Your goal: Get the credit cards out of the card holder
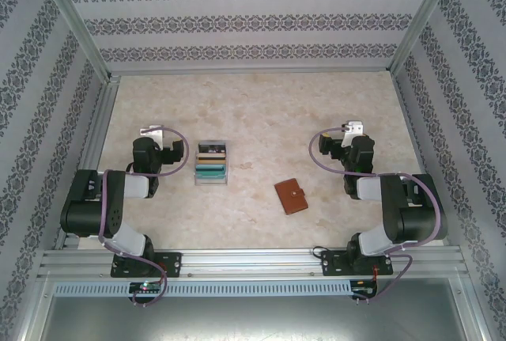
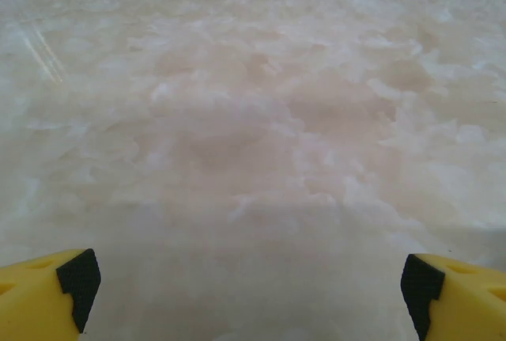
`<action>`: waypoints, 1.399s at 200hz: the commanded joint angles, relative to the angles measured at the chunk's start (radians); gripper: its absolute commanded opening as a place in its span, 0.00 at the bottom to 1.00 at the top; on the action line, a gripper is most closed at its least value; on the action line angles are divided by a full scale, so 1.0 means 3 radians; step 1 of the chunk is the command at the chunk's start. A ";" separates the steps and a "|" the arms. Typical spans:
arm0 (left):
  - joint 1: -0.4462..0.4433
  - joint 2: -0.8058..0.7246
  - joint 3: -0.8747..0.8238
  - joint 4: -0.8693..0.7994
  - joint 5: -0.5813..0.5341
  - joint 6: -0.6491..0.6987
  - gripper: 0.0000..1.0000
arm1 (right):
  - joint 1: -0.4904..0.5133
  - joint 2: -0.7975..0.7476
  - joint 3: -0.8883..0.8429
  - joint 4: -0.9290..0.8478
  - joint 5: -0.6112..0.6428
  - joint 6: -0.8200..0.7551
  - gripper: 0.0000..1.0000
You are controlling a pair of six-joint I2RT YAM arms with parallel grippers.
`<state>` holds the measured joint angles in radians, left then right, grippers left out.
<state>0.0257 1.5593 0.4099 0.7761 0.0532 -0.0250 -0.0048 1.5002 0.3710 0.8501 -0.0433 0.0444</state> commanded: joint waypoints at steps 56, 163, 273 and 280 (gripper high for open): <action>-0.0024 0.0004 0.0030 0.0148 0.0071 0.0078 1.00 | -0.0026 0.0016 0.0067 0.0096 -0.0060 -0.0050 0.98; -0.0024 -0.0156 0.0219 -0.0294 -0.0107 0.0001 0.99 | -0.0026 -0.0040 0.0057 0.0069 0.0051 -0.0015 0.98; -0.0031 -0.1460 0.1562 -0.3706 0.0067 -0.1845 1.00 | -0.0078 -0.1569 0.0946 -0.3025 0.0062 0.1745 0.98; -0.0056 -0.1535 0.1496 -0.3718 0.0191 -0.1934 1.00 | -0.0055 -0.1603 0.0965 -0.3117 -0.0047 0.1759 0.98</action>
<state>0.0254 1.1461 0.8955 -0.1123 -0.0196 -0.4248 -0.0265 1.0447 0.6426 0.1272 0.0948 0.4614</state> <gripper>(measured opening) 0.994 0.983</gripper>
